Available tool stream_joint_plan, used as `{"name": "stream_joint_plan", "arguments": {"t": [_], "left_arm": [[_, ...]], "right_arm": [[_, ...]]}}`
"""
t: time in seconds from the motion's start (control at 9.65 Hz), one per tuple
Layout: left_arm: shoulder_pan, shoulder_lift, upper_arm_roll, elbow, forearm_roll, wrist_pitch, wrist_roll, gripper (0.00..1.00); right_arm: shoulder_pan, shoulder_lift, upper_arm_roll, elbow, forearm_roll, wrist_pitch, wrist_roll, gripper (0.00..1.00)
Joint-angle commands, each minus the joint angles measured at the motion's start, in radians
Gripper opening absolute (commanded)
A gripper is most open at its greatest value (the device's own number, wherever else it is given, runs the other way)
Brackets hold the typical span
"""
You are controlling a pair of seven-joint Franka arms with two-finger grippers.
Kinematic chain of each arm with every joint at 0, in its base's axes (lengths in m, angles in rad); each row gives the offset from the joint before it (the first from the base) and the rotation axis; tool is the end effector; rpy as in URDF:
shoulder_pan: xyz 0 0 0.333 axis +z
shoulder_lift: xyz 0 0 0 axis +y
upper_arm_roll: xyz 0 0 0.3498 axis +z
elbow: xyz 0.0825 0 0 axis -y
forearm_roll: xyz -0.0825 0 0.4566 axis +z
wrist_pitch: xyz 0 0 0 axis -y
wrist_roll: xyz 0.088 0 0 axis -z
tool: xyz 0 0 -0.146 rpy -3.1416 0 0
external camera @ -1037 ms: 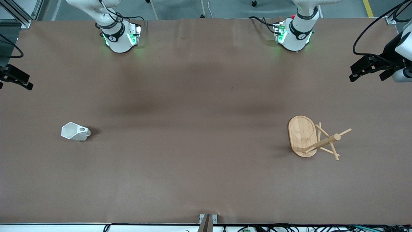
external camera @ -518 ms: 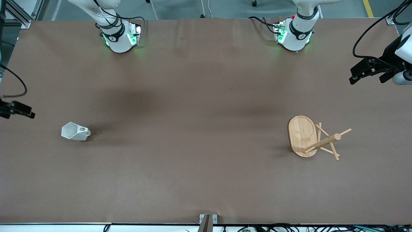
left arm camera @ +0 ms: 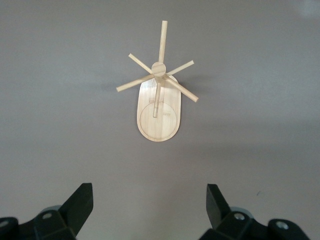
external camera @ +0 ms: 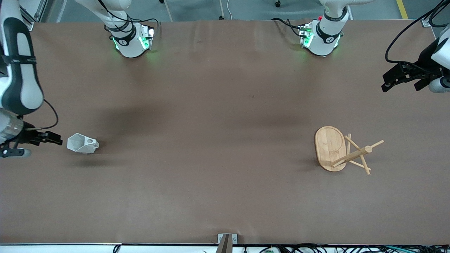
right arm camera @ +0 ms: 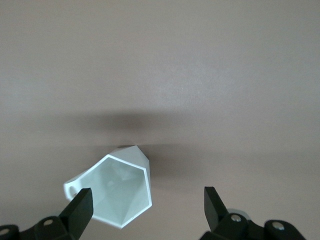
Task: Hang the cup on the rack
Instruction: 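Reach the right gripper down to the white cup and grasp it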
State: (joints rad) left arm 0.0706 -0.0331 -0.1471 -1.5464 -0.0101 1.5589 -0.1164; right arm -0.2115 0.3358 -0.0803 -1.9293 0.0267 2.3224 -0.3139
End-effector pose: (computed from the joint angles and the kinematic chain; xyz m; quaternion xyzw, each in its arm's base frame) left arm 0.6146 -0.0501 0.6519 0.9995 0.0198 0.0223 0.0048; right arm 0.6646 -0.1969 0.2673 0.9996 0.0048 0.0270 0.0117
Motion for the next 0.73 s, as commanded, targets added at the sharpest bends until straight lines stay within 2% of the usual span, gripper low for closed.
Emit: {"name": "stream_joint_plan", "arguments": {"t": [0.0,0.31,0.41,0.52,0.62], "left_arm": [[-0.002,0.015,-0.005,-0.011,0.013,-0.006,0.011,1.00],[0.003,0.005,-0.003,-0.009,0.007,-0.010,0.014,1.00],[0.001,0.005,-0.003,-0.009,0.007,-0.010,0.012,1.00],[0.001,0.005,-0.003,-0.009,0.006,-0.010,0.011,1.00],[0.001,0.009,-0.003,-0.009,0.006,-0.008,0.011,1.00]], "right_arm": [[-0.009,-0.035,0.011,-0.169,0.013,0.151,-0.024,0.99],[-0.011,0.038,0.011,-0.154,0.013,0.216,-0.024,1.00],[-0.014,0.055,0.011,-0.154,0.013,0.248,-0.022,0.93],[-0.008,0.060,0.011,-0.154,0.013,0.261,-0.022,0.74],[-0.009,0.060,0.011,-0.152,0.013,0.262,-0.022,0.35]]}}
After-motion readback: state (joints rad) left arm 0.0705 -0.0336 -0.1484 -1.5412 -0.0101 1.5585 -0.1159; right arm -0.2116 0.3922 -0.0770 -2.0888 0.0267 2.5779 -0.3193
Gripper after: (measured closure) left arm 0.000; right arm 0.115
